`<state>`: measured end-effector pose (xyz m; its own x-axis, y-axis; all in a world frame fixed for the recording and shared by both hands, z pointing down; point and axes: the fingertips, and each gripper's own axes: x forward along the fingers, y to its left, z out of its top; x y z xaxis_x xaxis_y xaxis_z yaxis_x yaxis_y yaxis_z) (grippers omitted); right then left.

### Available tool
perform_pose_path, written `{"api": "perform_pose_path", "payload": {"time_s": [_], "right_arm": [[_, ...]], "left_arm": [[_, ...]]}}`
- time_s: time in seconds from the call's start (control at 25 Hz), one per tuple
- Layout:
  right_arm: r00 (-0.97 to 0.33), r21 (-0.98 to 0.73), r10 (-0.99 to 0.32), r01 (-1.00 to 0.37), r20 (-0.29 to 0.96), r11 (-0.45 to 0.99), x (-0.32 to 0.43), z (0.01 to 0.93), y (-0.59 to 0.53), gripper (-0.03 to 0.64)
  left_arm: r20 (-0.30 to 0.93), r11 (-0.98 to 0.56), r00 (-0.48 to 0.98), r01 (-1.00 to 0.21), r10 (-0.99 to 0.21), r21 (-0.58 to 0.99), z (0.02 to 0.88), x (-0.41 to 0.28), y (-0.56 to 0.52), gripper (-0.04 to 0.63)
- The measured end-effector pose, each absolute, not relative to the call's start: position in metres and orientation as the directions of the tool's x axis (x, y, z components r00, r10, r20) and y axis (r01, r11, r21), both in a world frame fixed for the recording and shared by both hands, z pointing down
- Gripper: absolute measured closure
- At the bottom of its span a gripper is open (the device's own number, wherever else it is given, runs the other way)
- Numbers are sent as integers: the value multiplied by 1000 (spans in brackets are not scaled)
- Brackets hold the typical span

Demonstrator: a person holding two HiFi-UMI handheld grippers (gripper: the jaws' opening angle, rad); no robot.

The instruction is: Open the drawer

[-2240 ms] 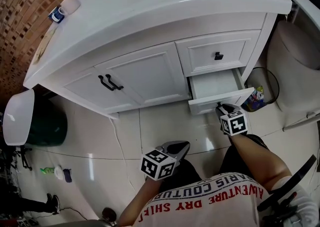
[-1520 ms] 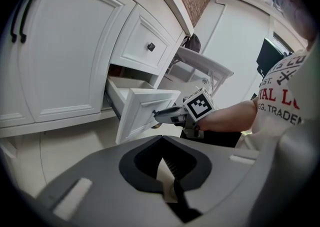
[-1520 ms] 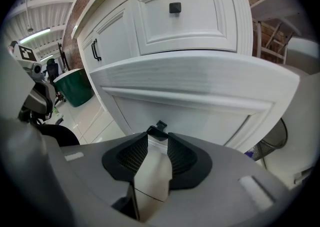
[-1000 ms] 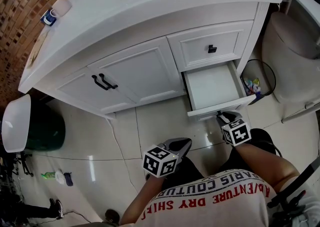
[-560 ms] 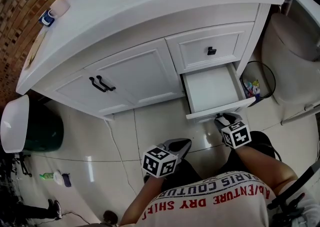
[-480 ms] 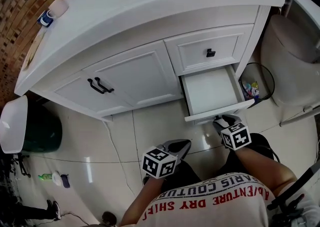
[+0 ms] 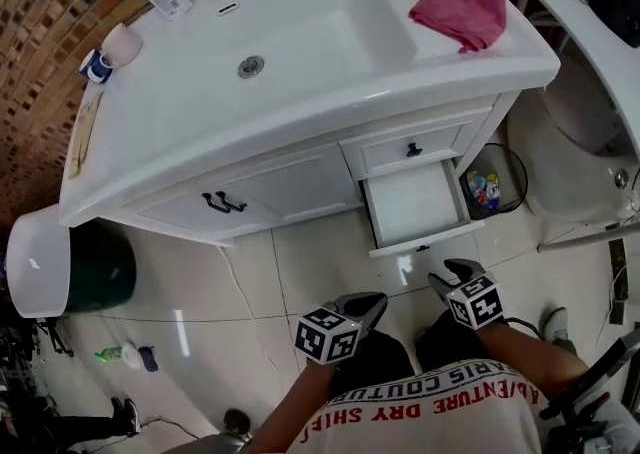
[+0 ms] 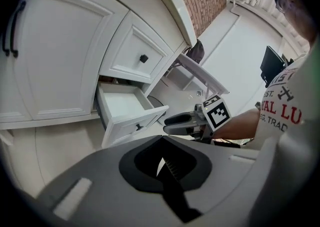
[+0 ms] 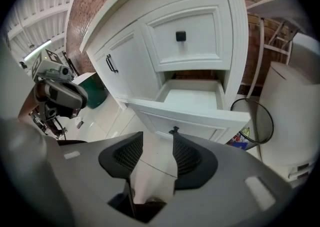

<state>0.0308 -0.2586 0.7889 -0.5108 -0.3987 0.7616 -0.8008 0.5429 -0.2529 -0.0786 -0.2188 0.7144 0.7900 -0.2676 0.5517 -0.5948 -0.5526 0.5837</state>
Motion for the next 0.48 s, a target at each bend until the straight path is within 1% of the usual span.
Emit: {"api": "perform_pose_path", "payload": {"time_s": [0.08, 0.2, 0.36, 0.48], "right_arm": [[-511, -247, -393, -796, 765, 553, 36, 755, -251, 456], [-501, -222, -411, -797, 761, 562, 45, 694, -252, 492], [-512, -214, -423, -789, 748, 576, 45, 597, -240, 542], [-527, -214, -415, -772, 742, 598, 35, 532, -220, 609]], "left_arm": [[560, -546, 785, -601, -267, 583, 686, -82, -213, 612], [570, -541, 778, -609, -264, 580, 636, -89, -205, 612], [559, -563, 790, -590, -252, 578, 543, -92, -185, 612], [553, -600, 794, -576, -251, 555, 476, -101, -174, 612]]}}
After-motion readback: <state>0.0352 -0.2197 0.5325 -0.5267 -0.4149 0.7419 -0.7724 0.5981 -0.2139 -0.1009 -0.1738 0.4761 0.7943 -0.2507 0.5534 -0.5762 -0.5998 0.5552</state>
